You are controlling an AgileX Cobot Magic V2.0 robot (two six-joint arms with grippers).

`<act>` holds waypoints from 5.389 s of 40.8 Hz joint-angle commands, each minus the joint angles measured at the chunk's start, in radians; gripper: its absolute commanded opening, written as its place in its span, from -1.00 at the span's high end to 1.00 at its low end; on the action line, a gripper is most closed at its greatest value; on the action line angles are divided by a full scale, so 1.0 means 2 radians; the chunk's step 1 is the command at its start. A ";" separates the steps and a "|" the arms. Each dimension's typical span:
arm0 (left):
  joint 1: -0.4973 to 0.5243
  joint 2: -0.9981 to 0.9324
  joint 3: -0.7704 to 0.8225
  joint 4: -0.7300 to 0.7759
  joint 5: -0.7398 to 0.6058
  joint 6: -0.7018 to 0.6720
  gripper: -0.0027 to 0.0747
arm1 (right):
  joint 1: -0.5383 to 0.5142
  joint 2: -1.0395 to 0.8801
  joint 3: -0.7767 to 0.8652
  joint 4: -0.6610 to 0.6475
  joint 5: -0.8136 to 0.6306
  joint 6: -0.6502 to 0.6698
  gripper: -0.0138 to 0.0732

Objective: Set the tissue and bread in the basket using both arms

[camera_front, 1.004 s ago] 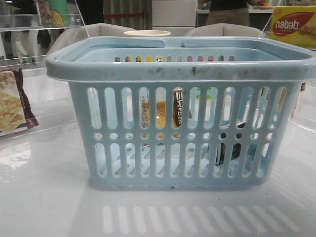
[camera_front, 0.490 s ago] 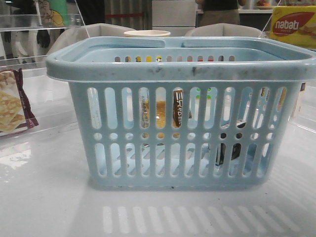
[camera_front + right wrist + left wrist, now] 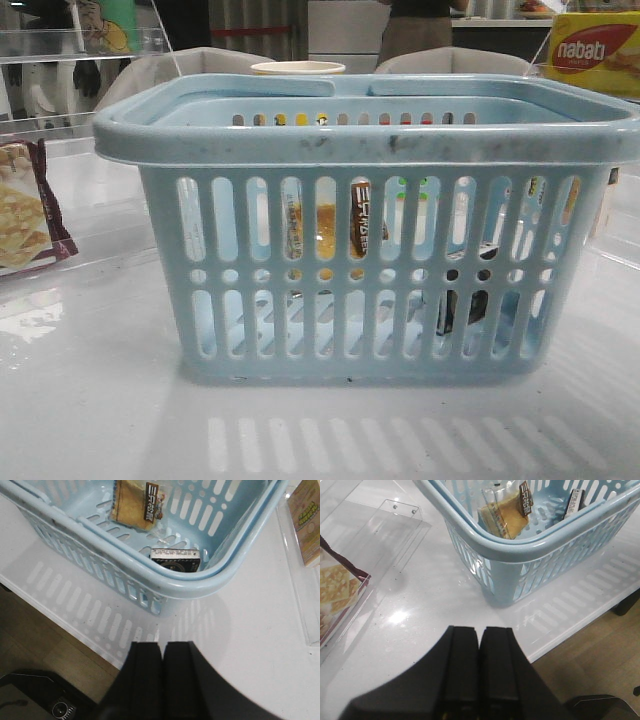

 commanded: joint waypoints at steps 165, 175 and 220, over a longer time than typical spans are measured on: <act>0.276 -0.329 0.384 -0.054 -0.429 0.027 0.69 | -0.289 -0.360 0.413 0.014 -0.404 -0.003 0.55; 0.276 -0.328 0.384 -0.054 -0.429 0.027 0.69 | -0.289 -0.360 0.414 0.032 -0.432 -0.003 0.55; 0.276 -0.328 0.384 -0.054 -0.429 0.027 0.69 | -0.289 -0.360 0.414 0.017 -0.449 -0.003 0.55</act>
